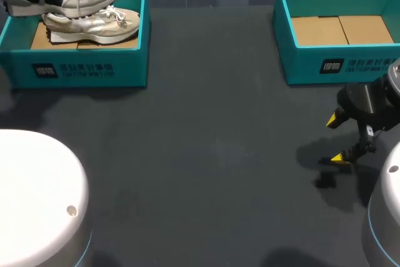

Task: Take the shoe out of the shoebox, open the shoe tongue, remove and reinsert the insole, then place the shoe into the shoebox

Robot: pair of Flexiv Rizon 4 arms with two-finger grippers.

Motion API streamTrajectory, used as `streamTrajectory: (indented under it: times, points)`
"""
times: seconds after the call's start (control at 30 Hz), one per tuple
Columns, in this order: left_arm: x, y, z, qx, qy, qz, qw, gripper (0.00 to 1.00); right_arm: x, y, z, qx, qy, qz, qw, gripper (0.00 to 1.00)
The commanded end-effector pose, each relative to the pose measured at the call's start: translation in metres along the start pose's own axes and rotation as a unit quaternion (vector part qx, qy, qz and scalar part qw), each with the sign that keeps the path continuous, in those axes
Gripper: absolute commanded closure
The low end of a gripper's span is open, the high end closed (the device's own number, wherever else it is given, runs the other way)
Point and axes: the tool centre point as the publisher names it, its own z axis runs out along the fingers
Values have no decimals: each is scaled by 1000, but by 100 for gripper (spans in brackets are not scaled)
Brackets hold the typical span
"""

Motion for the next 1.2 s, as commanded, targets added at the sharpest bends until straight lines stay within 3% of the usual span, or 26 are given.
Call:
streamTrajectory:
  times: [0.03, 0.17, 0.4, 0.7, 0.97, 1.2]
  points:
    - [-4, -47, -15, -39, 5, 7, 999, 100, 2, 0, 0, 0, -1, 0, 1000, 0]
    - [-14, -81, -22, -59, 11, 1, 998, 100, 2, 0, 0, 0, -1, 0, 1000, 0]
    - [-41, -129, -26, -60, 22, 10, 998, 100, 2, 0, 0, 0, -1, 0, 1000, 0]
    - [-81, -192, -24, -42, 27, 41, 998, 100, 2, 0, 0, 0, -1, 0, 1000, 0]
    - [-120, -239, -13, -48, 41, 58, 996, 100, 2, 0, 0, 0, -1, 0, 1000, 0]
    - [-150, -272, -2, -29, 55, 66, 996, 100, 2, 0, 0, 0, -1, 0, 1000, 0]
